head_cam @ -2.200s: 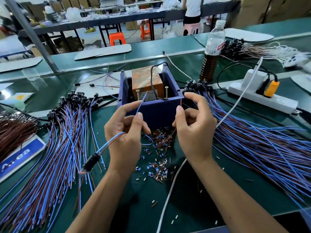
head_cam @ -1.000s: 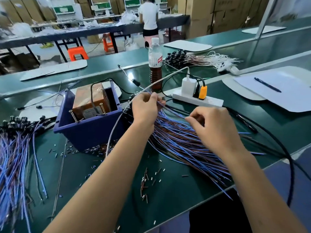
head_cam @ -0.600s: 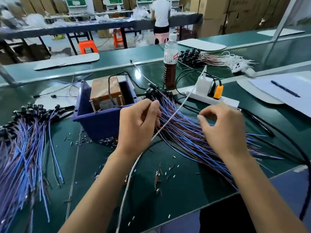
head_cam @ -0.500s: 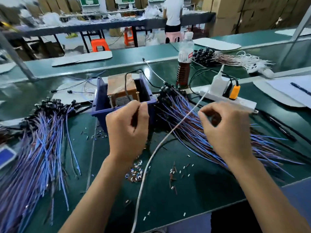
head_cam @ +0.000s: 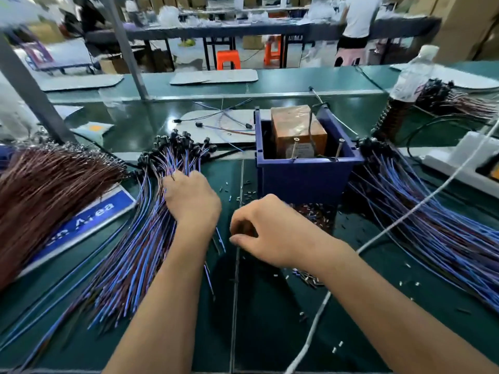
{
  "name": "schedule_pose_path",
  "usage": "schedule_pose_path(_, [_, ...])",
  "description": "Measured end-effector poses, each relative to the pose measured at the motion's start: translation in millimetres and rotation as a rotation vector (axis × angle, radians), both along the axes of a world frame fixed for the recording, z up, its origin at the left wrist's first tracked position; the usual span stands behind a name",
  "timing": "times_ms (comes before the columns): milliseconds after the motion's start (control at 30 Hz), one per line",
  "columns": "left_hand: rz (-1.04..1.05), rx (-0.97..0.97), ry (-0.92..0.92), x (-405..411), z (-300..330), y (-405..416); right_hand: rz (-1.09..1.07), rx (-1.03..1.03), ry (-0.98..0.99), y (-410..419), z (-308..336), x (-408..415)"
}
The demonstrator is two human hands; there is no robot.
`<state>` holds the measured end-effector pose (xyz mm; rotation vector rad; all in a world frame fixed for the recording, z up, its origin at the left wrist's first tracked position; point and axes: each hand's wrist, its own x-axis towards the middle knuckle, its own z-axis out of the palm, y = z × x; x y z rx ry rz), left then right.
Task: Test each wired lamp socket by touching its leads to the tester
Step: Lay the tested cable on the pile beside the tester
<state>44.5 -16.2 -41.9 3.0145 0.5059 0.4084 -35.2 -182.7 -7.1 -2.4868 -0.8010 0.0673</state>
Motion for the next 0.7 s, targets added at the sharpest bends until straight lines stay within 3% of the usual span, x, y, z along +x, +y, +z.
schedule_pose_path(167, [-0.017,-0.043,-0.027,0,-1,0,0.001,-0.148,0.186,16,-7,21])
schedule_pose_path(533, [-0.147,-0.422,-0.157,-5,4,-8,-0.062,0.093,0.283,3,-24,22])
schedule_pose_path(633, [-0.008,-0.282,-0.344,-8,10,1,-0.066,0.133,0.301,1,-27,20])
schedule_pose_path(700, [0.159,-0.178,-0.275,-8,12,19,-0.06,0.151,0.299,0,-28,18])
